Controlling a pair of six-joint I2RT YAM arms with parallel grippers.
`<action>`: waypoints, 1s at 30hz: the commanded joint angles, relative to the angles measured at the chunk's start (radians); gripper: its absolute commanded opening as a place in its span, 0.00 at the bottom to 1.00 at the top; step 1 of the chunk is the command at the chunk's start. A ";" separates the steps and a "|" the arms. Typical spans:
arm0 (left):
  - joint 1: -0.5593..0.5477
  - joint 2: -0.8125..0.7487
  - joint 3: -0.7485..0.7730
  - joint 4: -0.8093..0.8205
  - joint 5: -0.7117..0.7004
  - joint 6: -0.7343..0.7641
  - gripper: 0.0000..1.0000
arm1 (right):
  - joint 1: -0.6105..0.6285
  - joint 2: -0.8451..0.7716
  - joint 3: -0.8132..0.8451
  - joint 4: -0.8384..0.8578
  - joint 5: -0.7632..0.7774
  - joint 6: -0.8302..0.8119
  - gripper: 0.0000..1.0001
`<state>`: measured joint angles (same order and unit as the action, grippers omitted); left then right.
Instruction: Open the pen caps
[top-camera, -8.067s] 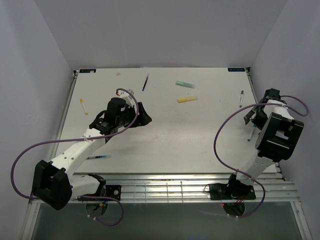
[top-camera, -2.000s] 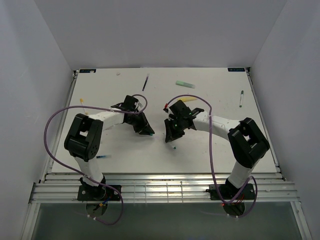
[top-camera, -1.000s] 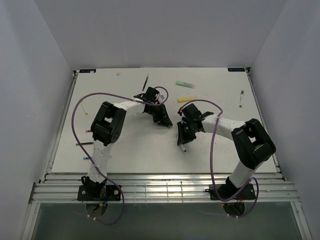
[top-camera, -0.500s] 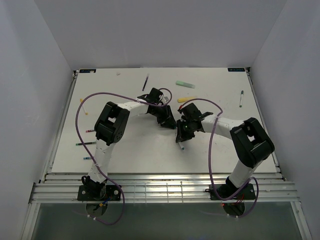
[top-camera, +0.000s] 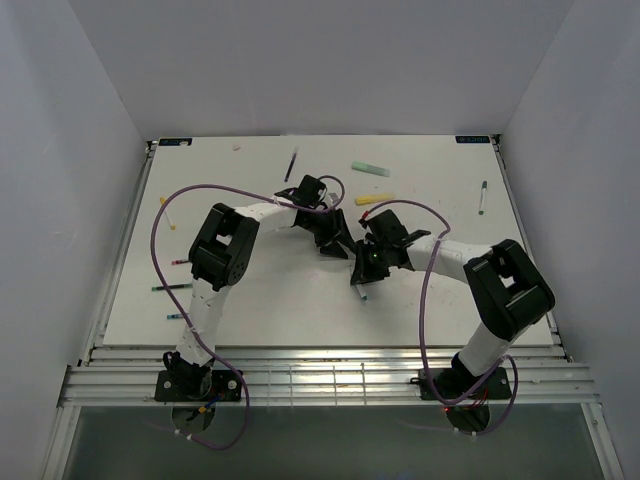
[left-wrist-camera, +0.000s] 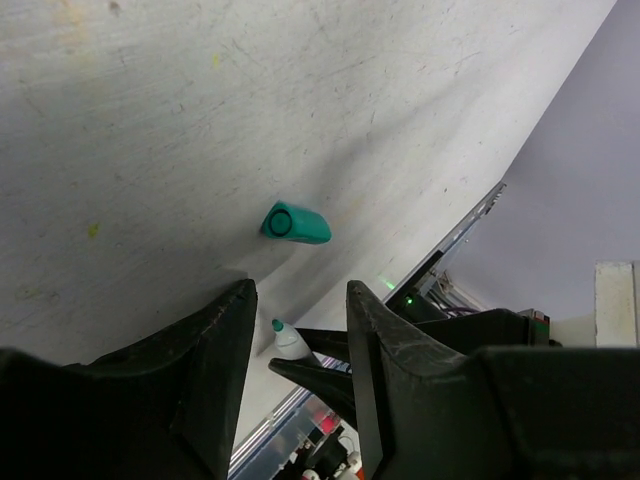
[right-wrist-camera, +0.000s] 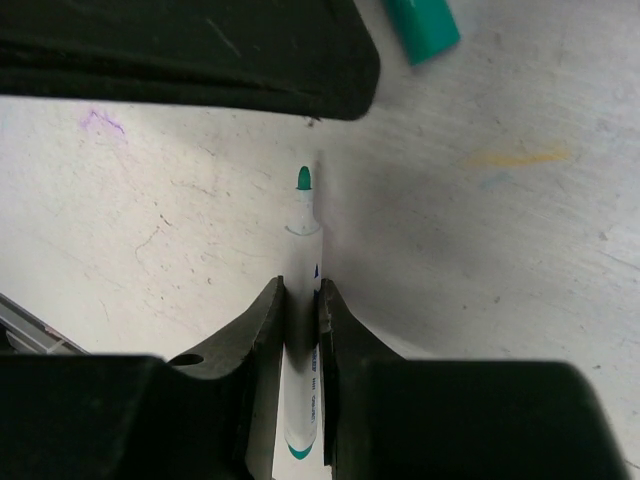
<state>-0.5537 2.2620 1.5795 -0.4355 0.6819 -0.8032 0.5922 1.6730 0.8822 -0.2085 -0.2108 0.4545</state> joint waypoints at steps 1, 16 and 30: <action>0.005 -0.025 -0.007 -0.057 -0.096 0.064 0.53 | -0.037 0.010 -0.077 -0.091 0.082 -0.026 0.16; 0.098 -0.315 -0.182 -0.101 -0.194 0.160 0.59 | -0.101 0.004 -0.103 -0.131 0.122 -0.111 0.32; 0.117 -0.642 -0.311 -0.117 -0.209 0.222 0.64 | -0.265 -0.121 0.205 -0.295 0.243 -0.063 0.66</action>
<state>-0.4324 1.6989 1.2823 -0.5491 0.4889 -0.6151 0.4450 1.6012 0.9390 -0.4122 -0.0658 0.3855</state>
